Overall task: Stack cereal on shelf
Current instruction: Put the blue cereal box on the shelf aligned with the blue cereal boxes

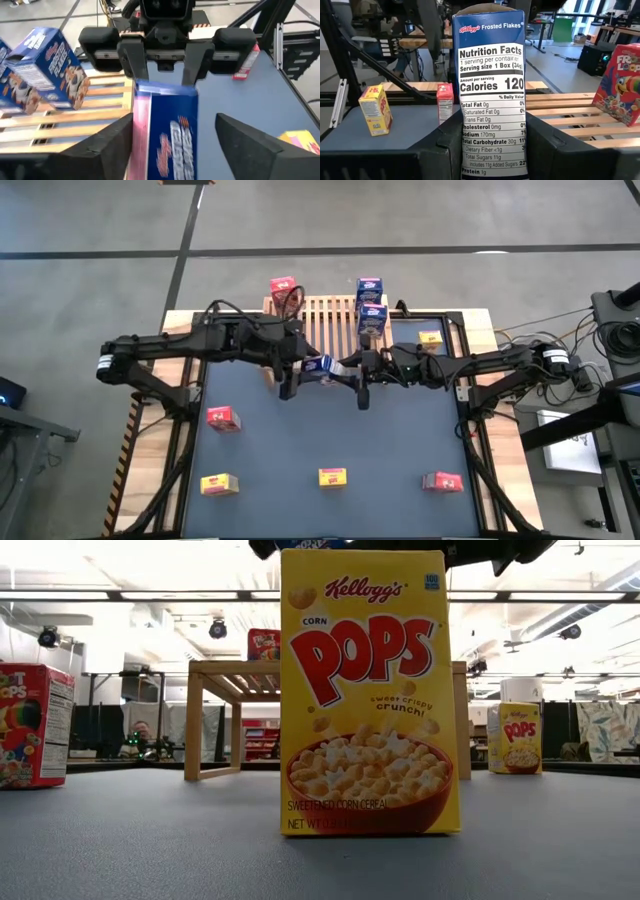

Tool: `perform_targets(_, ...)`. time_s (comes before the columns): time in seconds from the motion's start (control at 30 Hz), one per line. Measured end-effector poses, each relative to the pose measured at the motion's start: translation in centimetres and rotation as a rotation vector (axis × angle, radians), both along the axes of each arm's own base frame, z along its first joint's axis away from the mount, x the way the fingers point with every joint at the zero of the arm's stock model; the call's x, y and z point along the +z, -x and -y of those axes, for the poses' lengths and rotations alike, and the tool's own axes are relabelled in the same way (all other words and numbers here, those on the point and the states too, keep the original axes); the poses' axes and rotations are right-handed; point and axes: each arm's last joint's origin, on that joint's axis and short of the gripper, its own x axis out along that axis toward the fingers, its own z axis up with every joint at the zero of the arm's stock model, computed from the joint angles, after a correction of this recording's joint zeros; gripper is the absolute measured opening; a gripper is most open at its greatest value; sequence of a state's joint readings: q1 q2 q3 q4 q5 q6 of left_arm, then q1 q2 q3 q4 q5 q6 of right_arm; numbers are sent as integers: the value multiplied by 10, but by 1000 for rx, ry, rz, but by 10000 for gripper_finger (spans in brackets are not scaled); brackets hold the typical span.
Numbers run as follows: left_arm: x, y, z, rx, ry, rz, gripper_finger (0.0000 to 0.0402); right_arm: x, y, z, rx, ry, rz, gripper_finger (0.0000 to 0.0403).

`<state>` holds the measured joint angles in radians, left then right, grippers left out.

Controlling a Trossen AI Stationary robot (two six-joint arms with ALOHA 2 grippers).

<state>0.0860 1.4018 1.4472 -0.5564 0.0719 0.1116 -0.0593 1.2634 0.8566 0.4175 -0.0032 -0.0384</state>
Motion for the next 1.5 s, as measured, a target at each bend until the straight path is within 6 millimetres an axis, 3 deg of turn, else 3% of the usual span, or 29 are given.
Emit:
perform_targets(0.17, 25, 30, 2, 30, 4, -1, 298, 6, 4, 0, 2, 31, 19, 143)
perform_targets(0.4, 44, 81, 5, 106, -39, 88, 303, 18, 19, -1, 5, 70, 38, 143)
perform_targets(0.57, 35, 111, 7, 127, -53, 232, 303, 19, 42, -3, 6, 88, 64, 143)
perform_targets(0.73, 9, 131, 8, 129, -55, 346, 303, 16, 77, -5, -1, 141, 197, 144)
perform_targets(0.97, -15, 145, 9, 133, -57, 518, 303, 0, 121, -3, -46, 173, 390, 144)
perform_targets(1.2, -32, 142, 9, 134, -59, 606, 303, -27, 129, 14, -138, 166, 352, 144)
perform_targets(1.5, -35, 141, 9, 135, -59, 603, 303, -49, 137, 29, -182, 148, 349, 144)
